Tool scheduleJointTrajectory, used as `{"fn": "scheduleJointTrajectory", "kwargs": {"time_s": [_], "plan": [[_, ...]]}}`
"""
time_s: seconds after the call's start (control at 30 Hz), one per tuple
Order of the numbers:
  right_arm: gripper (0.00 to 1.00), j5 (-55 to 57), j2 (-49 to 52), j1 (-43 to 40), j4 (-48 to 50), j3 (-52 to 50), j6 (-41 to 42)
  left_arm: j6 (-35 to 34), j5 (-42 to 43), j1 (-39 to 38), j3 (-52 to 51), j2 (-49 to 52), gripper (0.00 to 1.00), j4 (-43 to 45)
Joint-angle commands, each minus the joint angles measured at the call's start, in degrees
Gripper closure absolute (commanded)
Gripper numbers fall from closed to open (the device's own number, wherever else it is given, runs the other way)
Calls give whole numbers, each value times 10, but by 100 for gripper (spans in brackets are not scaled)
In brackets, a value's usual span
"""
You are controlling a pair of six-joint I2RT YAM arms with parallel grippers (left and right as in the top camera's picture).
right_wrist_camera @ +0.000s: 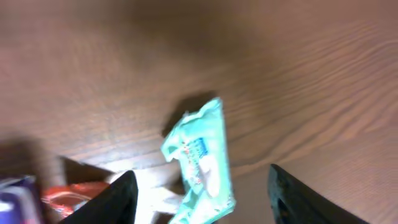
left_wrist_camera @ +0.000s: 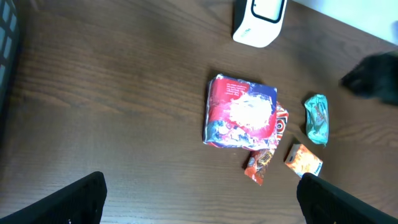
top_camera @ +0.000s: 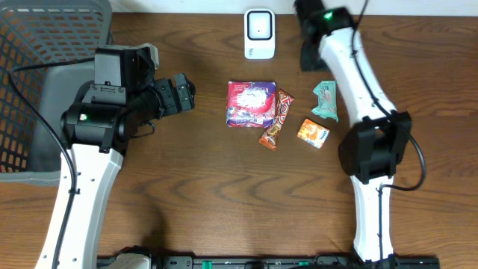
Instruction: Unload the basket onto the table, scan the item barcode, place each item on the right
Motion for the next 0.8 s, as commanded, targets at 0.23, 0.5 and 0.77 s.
{"fn": "scheduleJointTrajectory", "kwargs": {"time_s": [0.23,0.5,0.77], "plan": [[18,-213,-1,-108,-45,27,-120,6,-3,2,0,-5,2,-1],[20,-291,-1,-135,-11,-119,-186,6,-3,2,0,-5,2,-1],[40,-314,-1,-134,79,-252,-205,6,-3,2,0,-5,2,-1]]}}
